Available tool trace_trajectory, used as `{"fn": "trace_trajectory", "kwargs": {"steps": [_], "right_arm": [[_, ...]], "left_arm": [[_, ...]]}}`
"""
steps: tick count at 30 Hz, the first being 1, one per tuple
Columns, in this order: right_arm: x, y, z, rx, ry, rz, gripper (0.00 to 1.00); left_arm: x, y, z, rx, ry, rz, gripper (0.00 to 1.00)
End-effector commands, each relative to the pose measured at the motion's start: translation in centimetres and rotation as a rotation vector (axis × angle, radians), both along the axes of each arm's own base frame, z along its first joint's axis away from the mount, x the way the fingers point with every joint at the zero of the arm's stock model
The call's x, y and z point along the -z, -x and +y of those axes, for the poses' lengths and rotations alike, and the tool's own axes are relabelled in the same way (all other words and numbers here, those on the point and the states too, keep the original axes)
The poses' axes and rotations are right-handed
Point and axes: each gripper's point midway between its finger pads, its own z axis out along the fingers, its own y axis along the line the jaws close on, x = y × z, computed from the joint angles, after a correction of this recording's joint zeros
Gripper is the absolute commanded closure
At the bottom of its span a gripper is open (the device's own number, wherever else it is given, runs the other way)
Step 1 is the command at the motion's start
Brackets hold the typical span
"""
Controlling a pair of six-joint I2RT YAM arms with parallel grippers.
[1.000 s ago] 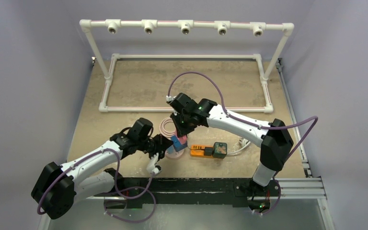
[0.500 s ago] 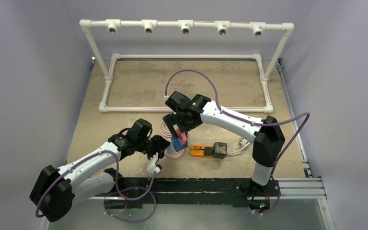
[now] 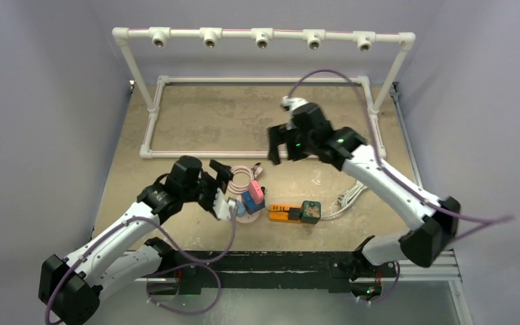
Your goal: Insert the plug
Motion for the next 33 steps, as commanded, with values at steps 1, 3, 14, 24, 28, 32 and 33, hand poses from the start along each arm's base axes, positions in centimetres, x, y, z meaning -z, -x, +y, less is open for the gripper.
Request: {"fn": "trace_trajectory", "kwargs": {"steps": [1, 3, 14, 24, 28, 32, 33], "right_arm": [[-2.7, -5.9, -6.5, 0.197, -0.17, -0.195, 0.01], [-1.7, -7.9, -10.2, 0.339, -0.159, -0.239, 0.01], [5.4, -10.3, -24.2, 0.797, -0.027, -0.584, 0.01], [7.4, -10.3, -29.5, 0.965, -0.04, -0.746, 0.01], [8.1, -11.8, -29.6, 0.907, -0.03, -0.76, 0.01], [8.8, -12.5, -30.2, 0.905, -0.05, -0.765, 0.01], [8.9, -12.6, -30.5, 0.913, -0.05, -0.767, 0.01]], "left_arm": [[-4.0, -6.3, 2.6, -0.491, 0.309, 0.175, 0.01], [-4.2, -9.3, 4.7, -0.694, 0.421, 0.246, 0.01], [-0.4, -17.8, 14.0, -1.368, 0.805, 0.521, 0.01], [4.0, -19.5, 17.2, -1.406, 1.049, 0.494, 0.01], [5.0, -19.1, 17.0, -1.357, 1.113, 0.442, 0.01], [5.9, -18.3, 16.5, -1.305, 1.146, 0.429, 0.01], [5.8, -18.3, 16.5, -1.293, 1.159, 0.413, 0.01]]}}
